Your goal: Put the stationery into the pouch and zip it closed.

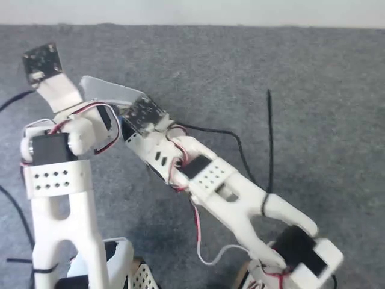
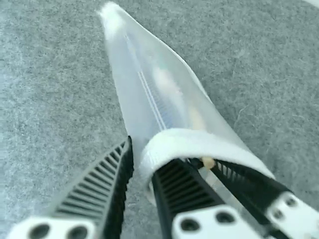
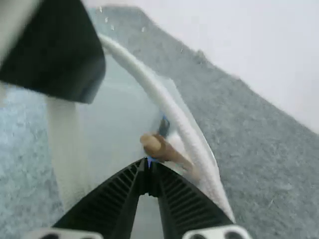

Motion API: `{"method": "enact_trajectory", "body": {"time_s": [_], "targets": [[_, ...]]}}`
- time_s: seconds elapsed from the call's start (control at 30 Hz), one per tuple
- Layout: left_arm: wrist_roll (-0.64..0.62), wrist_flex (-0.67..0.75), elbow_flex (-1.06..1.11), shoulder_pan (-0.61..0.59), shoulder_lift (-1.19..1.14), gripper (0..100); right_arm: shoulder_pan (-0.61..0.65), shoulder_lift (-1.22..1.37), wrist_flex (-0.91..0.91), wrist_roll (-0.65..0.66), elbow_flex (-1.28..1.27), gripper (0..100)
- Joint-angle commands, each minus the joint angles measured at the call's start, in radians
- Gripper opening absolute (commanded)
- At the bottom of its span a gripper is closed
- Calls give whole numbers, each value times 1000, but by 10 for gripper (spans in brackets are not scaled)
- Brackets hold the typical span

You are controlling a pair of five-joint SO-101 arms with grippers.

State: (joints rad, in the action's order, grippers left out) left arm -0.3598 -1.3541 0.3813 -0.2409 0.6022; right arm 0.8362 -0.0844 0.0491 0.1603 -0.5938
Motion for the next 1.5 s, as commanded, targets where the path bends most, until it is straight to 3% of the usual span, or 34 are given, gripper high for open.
{"method": "enact_trajectory", "body": {"time_s": [0.0,0.17,0.43,0.63,1.23,1.47], "targets": [[3,28,-30,8,35,12,-19,-13,213,26,100,28],[3,28,-30,8,35,12,-15,-196,318,25,38,28],[3,28,-30,3,35,12,-12,-420,334,31,-110,28],[3,26,-30,2,35,12,22,-518,504,32,-118,28],[3,23,-30,8,35,12,-25,-209,114,34,-104,28],[3,21,-30,5,35,12,-77,-136,171,34,-44,28]]}}
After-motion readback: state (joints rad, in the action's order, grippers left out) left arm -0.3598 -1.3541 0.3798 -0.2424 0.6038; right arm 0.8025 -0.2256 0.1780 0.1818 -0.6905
